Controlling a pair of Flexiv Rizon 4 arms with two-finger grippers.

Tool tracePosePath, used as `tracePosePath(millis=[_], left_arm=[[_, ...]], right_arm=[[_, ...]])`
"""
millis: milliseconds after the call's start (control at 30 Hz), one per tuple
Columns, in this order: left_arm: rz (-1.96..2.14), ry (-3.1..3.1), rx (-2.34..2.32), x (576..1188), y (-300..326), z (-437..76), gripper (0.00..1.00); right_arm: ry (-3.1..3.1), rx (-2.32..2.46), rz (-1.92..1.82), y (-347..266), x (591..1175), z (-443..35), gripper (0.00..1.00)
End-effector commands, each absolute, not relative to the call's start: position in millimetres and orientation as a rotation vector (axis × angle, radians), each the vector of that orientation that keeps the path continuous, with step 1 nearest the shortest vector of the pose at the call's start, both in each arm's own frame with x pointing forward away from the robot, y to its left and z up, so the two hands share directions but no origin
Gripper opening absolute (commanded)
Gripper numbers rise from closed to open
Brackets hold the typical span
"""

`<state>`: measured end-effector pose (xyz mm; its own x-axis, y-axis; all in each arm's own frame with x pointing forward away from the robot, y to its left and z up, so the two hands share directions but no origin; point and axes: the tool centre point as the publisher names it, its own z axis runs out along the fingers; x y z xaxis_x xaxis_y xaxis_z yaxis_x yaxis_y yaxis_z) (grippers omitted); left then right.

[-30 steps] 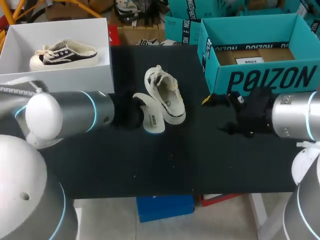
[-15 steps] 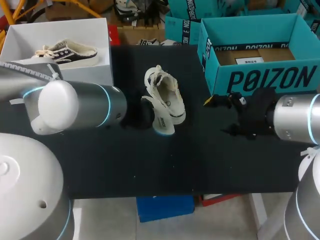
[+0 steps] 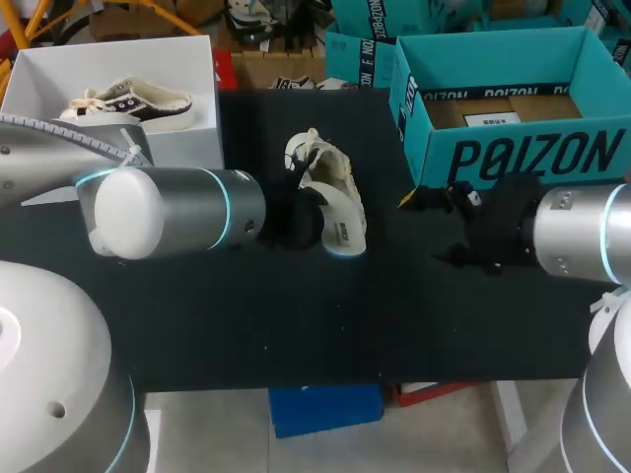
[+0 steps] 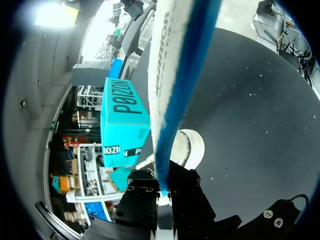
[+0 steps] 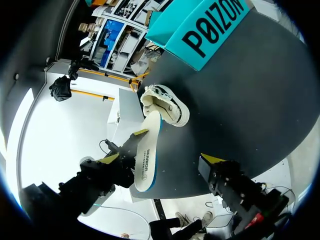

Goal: Take the shoe out of the shoebox, open the shoe tongue, remove and reinsert the insole, then place the shoe into the shoebox

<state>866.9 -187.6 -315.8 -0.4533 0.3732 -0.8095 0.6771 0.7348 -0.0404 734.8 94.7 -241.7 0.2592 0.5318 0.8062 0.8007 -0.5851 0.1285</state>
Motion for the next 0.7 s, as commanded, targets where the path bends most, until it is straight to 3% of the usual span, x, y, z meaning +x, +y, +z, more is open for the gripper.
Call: tracePosePath(millis=[33, 700], left_arm=[[-0.511, 2.093, 0.813, 886.1, -200.8, -326.6, 0.0], [-0.468, 2.171, 0.864, 924.3, -207.6, -354.8, 0.0]], right_arm=[[-1.228, -2.224, -1.235, 92.3, 734.1, -240.5, 1.0], [-1.228, -2.224, -1.235, 92.3, 734.1, -240.5, 1.0]])
